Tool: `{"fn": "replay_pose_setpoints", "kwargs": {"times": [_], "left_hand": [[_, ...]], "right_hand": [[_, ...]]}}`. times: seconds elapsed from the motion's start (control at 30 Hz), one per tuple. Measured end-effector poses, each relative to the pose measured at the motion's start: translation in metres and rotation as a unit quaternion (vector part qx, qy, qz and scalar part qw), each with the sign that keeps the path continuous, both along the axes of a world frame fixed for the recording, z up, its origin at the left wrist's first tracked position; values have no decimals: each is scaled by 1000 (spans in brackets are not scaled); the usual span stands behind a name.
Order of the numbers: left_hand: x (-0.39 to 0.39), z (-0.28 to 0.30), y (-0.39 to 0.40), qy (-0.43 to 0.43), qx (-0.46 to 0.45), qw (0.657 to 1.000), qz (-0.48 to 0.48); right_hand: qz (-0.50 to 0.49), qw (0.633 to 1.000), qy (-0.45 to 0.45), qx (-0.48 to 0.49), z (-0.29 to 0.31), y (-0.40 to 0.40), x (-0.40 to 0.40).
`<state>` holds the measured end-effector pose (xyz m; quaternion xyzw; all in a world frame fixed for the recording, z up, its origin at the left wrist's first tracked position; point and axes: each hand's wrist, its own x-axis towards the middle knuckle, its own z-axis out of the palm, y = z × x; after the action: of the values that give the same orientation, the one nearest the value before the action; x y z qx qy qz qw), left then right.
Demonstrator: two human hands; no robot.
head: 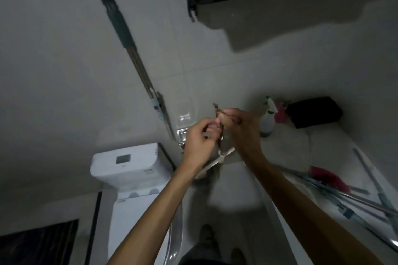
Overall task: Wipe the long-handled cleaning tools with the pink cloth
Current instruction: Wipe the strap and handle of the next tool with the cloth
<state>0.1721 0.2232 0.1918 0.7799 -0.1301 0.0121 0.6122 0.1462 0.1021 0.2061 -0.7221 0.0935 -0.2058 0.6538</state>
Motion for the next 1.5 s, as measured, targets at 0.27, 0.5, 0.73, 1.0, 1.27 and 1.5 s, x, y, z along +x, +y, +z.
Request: {"fn": "replay_pose_setpoints", "kwargs": {"times": [0.27,0.5,0.73,1.0,1.27,1.5], "left_hand": [[35,-8,88,17,24,1000,8],[92,-2,170,40,-44,998,34],[134,-7,222,10,-22,999,22],[164,4,259,-1,-56,996,66],[180,16,268,5,-71,995,70],[186,13,263,3,-64,996,54]], "right_hand": [[69,997,36,-18,9,84,42],[117,988,102,-24,-7,163,93],[110,990,87,-34,-8,209,134],[116,988,63,-78,-1,253,176],[120,978,-29,-171,-7,272,199],[122,985,-21,-116,-25,262,206]]}}
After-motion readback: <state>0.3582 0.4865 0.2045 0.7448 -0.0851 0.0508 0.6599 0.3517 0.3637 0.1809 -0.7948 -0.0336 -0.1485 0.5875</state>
